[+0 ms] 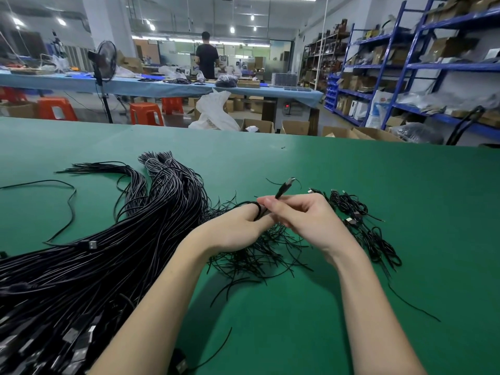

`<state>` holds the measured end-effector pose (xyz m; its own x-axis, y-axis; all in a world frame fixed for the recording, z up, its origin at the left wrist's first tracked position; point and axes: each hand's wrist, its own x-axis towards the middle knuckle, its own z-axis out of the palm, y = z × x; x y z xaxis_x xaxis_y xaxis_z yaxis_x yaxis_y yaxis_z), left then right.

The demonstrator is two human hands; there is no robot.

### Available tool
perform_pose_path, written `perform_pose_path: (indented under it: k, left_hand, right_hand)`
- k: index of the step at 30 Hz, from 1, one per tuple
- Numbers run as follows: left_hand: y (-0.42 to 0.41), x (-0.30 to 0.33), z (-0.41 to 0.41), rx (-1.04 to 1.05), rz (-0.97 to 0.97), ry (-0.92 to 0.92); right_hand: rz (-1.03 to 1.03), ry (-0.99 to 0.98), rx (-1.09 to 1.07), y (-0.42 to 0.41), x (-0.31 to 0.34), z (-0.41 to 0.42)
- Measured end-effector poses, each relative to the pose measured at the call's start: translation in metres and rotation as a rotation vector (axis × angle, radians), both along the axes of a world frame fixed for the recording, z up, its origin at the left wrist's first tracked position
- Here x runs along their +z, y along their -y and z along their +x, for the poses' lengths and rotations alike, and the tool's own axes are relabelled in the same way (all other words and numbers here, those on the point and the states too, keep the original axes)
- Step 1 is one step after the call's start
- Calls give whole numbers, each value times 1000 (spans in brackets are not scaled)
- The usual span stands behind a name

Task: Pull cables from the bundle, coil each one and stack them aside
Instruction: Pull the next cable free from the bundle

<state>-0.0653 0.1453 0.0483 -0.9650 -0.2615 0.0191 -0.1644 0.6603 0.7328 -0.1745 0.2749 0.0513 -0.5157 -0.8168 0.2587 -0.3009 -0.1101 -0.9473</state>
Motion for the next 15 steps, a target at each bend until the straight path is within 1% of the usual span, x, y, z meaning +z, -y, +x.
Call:
perform_pose_path:
  k: [4,6,9,12,15]
  left_hand:
    - [0,-5,-6,41,-6,23]
    - [-1,-7,-7,49,-30,30]
    - [2,-7,-4,16,-9,41]
    - [9,-11,-2,-25,-47,149]
    - [7,-15,-4,-76,-66,263]
  right_hand:
    - [1,13,27,3,-2,1]
    - [8,28,6,4,-3,0]
    - [29,-22,-35,-2,-2,-7]
    - [31,-73,-45,-12,2,-12]
    - [-42,18,-31,-14,3,-15]
